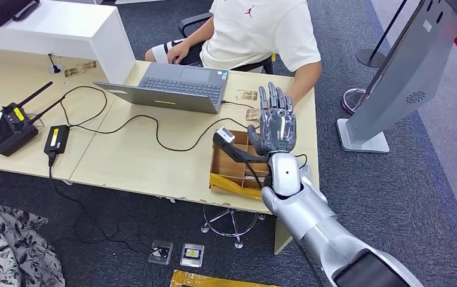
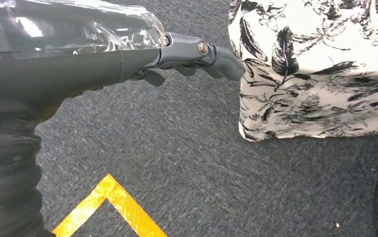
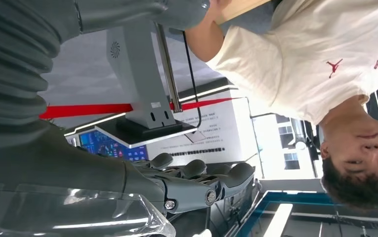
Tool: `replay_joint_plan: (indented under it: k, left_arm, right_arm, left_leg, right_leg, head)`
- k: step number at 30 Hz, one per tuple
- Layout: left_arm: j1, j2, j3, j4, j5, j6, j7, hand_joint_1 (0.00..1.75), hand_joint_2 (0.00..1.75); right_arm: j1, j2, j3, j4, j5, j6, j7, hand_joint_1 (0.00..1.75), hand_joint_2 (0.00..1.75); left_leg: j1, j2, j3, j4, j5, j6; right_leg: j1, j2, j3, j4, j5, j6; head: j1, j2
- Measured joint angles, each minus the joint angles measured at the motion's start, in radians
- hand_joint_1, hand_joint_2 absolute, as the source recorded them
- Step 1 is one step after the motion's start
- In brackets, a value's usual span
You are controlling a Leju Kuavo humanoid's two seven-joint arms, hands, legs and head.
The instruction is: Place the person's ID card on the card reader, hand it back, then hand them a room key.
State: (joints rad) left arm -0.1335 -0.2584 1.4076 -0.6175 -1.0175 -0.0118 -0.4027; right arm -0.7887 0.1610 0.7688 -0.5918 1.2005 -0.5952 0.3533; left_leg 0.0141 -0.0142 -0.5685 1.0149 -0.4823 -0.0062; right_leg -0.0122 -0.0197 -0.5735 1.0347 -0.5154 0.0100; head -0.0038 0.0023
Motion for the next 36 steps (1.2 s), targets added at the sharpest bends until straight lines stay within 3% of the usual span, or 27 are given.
replay_joint_plan:
  k: [4, 11, 16, 22, 30, 36]
  left_arm:
    - [0.001, 0.002, 0.0, -0.008, -0.028, 0.0, 0.054, 0.0, 1.75]
    - [0.005, 0.001, 0.0, -0.057, -0.108, 0.0, 0.19, 0.0, 1.75]
    - [0.008, -0.011, 0.0, -0.116, -0.201, 0.0, 0.314, 0.0, 1.75]
    - [0.009, -0.019, 0.0, -0.167, -0.3, 0.0, 0.397, 0.0, 1.75]
    - [0.004, -0.027, 0.0, -0.206, -0.373, 0.0, 0.43, 0.0, 1.75]
    - [-0.003, -0.032, 0.0, -0.217, -0.415, 0.0, 0.431, 0.0, 1.75]
  right_arm:
    - [0.021, -0.007, 0.006, -0.049, -0.025, -0.071, -0.032, 0.0, 1.75]
    - [0.115, -0.046, 0.006, -0.284, -0.035, -0.074, -0.064, 0.0, 1.75]
    - [0.244, -0.123, 0.006, -0.553, -0.032, -0.074, -0.061, 0.0, 1.75]
    - [0.395, -0.222, 0.004, -0.826, -0.01, -0.07, -0.051, 0.0, 1.75]
    - [0.5, -0.308, 0.002, -1.04, -0.045, -0.07, -0.056, 0.0, 1.75]
    - [0.534, -0.349, -0.001, -1.111, -0.112, -0.072, -0.072, 0.0, 1.75]
  left_leg:
    - [0.0, 0.0, 0.0, 0.0, 0.0, 0.0]
    - [0.0, 0.001, 0.001, 0.0, 0.0, 0.0]
    - [0.0, 0.001, 0.001, 0.0, 0.0, 0.0]
    - [0.0, 0.003, 0.002, 0.0, -0.001, 0.0]
    - [0.0, 0.004, 0.002, 0.0, -0.001, 0.0]
    - [0.0, 0.004, 0.002, 0.0, -0.002, 0.0]
  right_leg:
    - [0.0, 0.001, 0.0, 0.0, 0.0, 0.0]
    - [0.0, 0.002, 0.0, 0.0, 0.0, 0.0]
    - [0.0, 0.001, 0.0, -0.001, 0.0, 0.0]
    - [0.0, 0.003, 0.0, -0.001, 0.0, 0.0]
    - [0.0, 0.003, 0.0, -0.001, 0.0, 0.0]
    - [0.0, 0.004, 0.001, -0.001, 0.0, 0.0]
  head:
    - [0.0, 0.0]
    - [0.0, 0.0]
    - [0.0, 0.0]
    - [0.0, 0.0]
    - [0.0, 0.0]
    - [0.0, 0.0]
